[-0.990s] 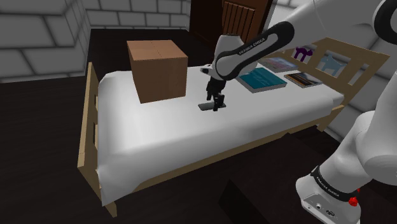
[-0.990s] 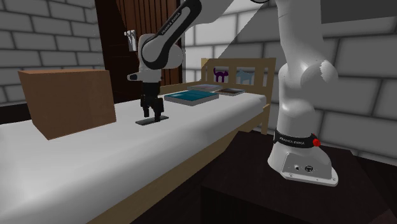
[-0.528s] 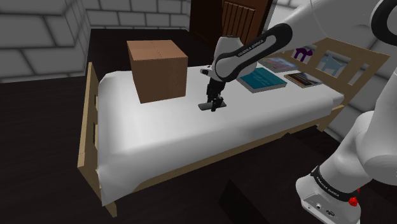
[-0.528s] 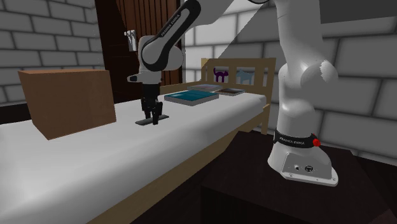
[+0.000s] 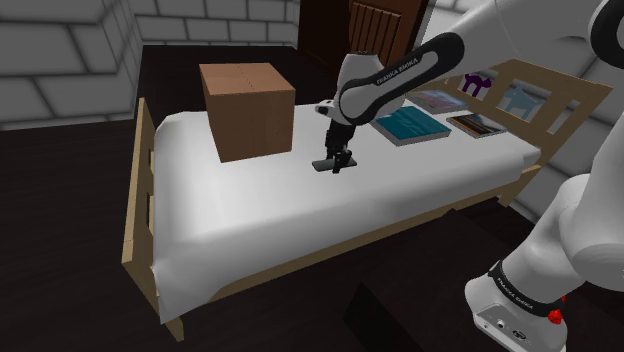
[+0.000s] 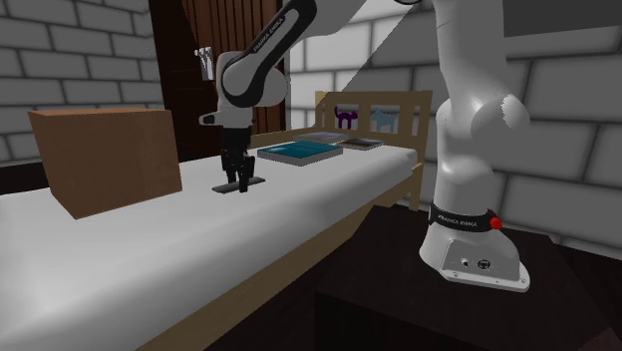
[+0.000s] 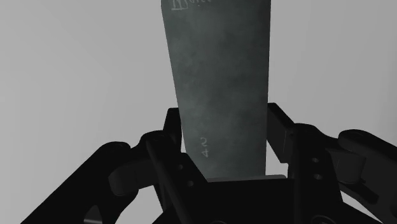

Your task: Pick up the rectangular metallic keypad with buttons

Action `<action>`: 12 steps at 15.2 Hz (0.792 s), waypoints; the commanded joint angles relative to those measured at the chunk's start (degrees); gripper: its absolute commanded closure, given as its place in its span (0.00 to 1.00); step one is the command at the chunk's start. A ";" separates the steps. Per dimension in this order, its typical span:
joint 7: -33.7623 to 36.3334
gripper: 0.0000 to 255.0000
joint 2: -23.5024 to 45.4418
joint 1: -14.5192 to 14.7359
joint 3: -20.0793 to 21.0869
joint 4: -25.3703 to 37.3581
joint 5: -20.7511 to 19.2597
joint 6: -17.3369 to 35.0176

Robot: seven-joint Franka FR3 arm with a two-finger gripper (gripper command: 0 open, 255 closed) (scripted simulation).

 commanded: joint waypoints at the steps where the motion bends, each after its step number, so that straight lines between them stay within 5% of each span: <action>1: 0.21 1.00 -0.89 0.03 -0.09 0.44 -0.28 -1.35; 12: 1.50 1.00 -5.88 0.18 -0.41 3.28 -1.71 -9.10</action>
